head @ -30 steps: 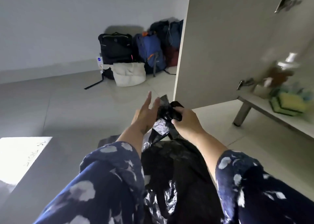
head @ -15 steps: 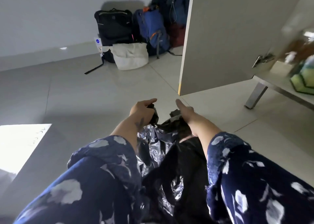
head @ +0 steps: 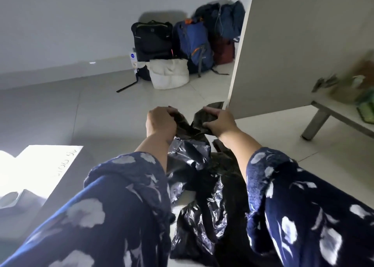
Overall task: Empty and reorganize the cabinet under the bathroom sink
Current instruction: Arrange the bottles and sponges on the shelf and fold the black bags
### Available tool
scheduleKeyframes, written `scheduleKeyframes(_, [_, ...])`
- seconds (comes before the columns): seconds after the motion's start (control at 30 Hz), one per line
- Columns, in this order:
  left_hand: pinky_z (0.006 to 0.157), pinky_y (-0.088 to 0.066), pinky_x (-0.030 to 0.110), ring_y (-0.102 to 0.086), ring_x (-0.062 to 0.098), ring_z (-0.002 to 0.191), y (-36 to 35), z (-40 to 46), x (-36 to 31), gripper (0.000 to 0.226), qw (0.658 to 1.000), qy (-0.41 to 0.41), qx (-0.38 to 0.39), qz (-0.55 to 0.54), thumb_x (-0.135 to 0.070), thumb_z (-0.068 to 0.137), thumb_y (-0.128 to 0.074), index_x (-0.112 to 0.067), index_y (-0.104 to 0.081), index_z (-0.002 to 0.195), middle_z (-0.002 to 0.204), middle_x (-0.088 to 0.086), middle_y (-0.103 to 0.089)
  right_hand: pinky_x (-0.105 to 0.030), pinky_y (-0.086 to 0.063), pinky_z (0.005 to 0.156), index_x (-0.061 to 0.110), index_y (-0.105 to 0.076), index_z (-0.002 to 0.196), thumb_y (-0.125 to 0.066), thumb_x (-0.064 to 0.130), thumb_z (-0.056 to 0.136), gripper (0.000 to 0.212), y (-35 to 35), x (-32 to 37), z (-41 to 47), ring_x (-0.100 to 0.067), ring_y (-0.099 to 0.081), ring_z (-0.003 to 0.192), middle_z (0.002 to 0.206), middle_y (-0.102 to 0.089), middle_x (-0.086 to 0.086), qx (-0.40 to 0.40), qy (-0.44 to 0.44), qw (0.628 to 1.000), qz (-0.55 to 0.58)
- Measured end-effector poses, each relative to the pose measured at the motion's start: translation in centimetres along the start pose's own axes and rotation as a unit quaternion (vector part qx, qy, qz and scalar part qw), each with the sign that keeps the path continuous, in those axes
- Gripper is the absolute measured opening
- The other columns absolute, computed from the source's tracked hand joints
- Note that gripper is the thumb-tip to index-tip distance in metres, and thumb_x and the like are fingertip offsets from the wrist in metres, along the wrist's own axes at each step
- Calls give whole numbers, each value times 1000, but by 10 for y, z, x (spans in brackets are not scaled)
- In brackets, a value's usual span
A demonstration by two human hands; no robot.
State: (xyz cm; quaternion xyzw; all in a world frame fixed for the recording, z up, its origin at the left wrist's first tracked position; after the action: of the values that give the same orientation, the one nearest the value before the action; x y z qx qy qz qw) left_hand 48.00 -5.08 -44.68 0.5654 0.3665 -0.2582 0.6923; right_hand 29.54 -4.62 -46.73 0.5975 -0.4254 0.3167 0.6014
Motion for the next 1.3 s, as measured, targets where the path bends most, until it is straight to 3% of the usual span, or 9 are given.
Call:
scheduleKeyframes(0.13, [90, -38, 18, -57, 18, 115, 21, -14, -38, 56, 994, -103, -26, 27, -8, 88, -61, -28, -49, 139, 131, -1, -60, -12, -35, 100, 17, -49, 138, -75, 3, 77, 67, 45, 40, -17, -17, -56, 120, 132, -59, -3, -88, 87, 992, -14])
scheduleKeyframes(0.27, [103, -39, 30, -51, 20, 125, 26, -38, -44, 79, 988, -144, -38, 47, -17, 80, -74, -30, -34, 147, 140, -3, -52, -14, -31, 104, 17, -40, 144, -76, 5, 77, 77, 87, 46, -49, -17, -52, 125, 137, -55, -3, -145, 110, 981, -70])
scheduleKeyframes(0.37, [107, -38, 33, -46, 20, 131, 14, -64, -26, 81, 991, -122, -28, 45, -19, 81, -74, -27, -31, 148, 146, -2, -45, -22, -34, 109, 17, -36, 146, -75, 7, 78, 80, 107, 16, -78, -19, -51, 126, 137, -53, -5, -171, 73, 979, -86])
scheduleKeyframes(0.5, [108, -34, 33, -40, 20, 136, -27, -102, 8, 82, 994, -91, 28, 48, -23, 82, -72, -23, -26, 150, 150, -1, -40, -18, -32, 103, 17, -33, 148, -73, 9, 80, 79, 108, -50, -112, -21, -49, 127, 137, -52, -7, -178, 14, 978, -108])
scheduleKeyframes(0.63, [107, -36, 33, -35, 20, 139, -67, -135, 62, 80, 992, -30, 88, 85, -27, 86, -68, -23, -21, 152, 155, -3, -30, -23, -31, 106, 16, -26, 150, -69, 10, 84, 80, 83, -127, -139, -26, -42, 133, 143, -47, -10, -167, -69, 979, -95])
scheduleKeyframes(0.83, [112, -31, 37, -26, 23, 144, -121, -166, 144, 82, 963, 65, 202, 167, -34, 91, -61, -21, -9, 153, 159, 0, -19, -30, -34, 106, 16, -21, 151, -65, 14, 88, 77, 29, -229, -164, -30, -42, 132, 141, -46, -15, -119, -211, 965, -97])
scheduleKeyframes(1.03, [106, -39, 46, -34, 31, 137, -145, -180, 189, 74, 934, 113, 263, 215, -41, 91, -58, -22, -19, 151, 156, 1, -26, -34, -34, 106, 20, -26, 150, -65, 21, 88, 73, 7, -276, -171, -33, -41, 131, 142, -40, -18, -112, -289, 945, -105])
scheduleKeyframes(1.17, [106, -33, 49, -29, 32, 136, -132, -174, 188, 47, 939, 118, 193, 258, -51, 86, -57, -30, -48, 127, 155, 3, -24, -46, -40, 99, 40, -34, 142, -63, 48, 82, 67, 25, -282, -175, -34, -41, 118, 139, -23, -9, -153, -333, 920, -136])
scheduleKeyframes(1.3, [102, -36, 47, -36, 32, 129, -131, -140, 160, 40, 964, 60, 147, 213, -51, 85, -57, -27, -46, 116, 145, 5, -34, -62, -8, 112, 46, -36, 136, -49, 67, 81, 60, 55, -273, -154, -35, -17, 136, 148, -9, -9, -162, -344, 895, -233])
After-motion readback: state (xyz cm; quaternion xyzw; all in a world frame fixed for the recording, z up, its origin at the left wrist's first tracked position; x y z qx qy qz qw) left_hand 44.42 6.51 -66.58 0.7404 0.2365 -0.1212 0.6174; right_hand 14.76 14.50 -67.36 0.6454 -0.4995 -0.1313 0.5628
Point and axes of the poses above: each hand's wrist, its own z-axis towards the middle knuckle, its own y-axis out of the back of the hand, x = y × z, the point moved 8 cm from there along z, towards the middle knuckle
